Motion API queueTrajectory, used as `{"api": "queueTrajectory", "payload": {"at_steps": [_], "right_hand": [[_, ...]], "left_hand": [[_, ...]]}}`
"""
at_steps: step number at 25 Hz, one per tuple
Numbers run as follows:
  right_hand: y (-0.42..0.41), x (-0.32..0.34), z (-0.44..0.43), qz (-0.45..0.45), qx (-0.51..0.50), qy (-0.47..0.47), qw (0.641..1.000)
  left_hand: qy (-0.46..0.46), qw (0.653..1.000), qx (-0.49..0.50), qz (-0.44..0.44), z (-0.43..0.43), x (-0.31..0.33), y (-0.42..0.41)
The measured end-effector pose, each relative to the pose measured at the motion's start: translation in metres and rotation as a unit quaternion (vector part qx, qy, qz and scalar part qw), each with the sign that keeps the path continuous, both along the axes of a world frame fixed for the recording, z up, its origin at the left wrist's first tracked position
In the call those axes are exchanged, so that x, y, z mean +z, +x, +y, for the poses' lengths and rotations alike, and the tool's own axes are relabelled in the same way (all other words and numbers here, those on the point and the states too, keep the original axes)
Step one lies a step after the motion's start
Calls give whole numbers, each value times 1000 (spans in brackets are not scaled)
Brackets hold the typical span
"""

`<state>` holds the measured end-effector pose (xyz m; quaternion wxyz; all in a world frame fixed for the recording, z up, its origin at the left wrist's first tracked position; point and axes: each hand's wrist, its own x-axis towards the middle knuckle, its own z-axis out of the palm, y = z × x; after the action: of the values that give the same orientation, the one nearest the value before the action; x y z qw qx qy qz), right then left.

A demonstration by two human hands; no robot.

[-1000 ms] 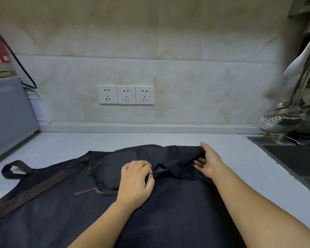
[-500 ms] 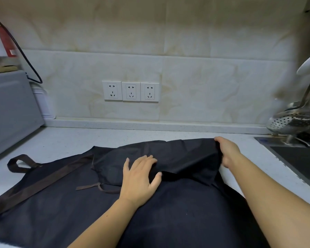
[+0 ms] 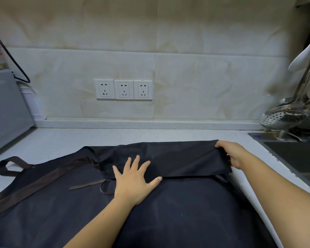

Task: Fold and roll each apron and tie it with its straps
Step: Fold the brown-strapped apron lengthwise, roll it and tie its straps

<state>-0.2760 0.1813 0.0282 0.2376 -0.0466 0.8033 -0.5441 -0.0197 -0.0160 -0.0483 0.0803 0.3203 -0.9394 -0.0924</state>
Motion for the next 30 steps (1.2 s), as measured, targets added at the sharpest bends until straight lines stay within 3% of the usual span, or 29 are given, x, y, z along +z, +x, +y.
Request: {"api": "queueTrajectory", "payload": {"at_steps": [4,5,8,10,15,18,20,23,26,28,30], "right_hand": [[3,7,-12,242,-7,141,960],[10,7,-16,247,-1,108,963],[36,-4,-37,98,84,-30,991],[52,-20,-48,64,170,11,983],[36,-43,-33,212,122,254,936],[8,-33,-17,306,73,215,924],[-3,-17,-13,280,7,107,954],[-4,5,-17,111,-95,-85,986],[-8,4,-17,-54,-54,-68,995],[-16,-3,-20,-57,-10,-29,998],[-27,-5,-26,-2,2,-58,998]], "left_hand": [[21,1000,8,-2,0,0,-1],[18,1000,8,-6,-1,0,-1],[4,1000,9,-18,-2,-3,-3],[-1,1000,9,-21,-3,-5,-3],[-9,1000,11,-22,-2,-4,-4],[-8,1000,15,-23,-3,-5,-4],[-8,1000,15,-23,-3,-5,-5],[-9,1000,16,-19,-3,-6,-5],[-6,1000,17,-18,-3,-4,-5],[-5,1000,17,-19,-2,-4,-4],[-4,1000,17,-18,-1,-2,-4]]}}
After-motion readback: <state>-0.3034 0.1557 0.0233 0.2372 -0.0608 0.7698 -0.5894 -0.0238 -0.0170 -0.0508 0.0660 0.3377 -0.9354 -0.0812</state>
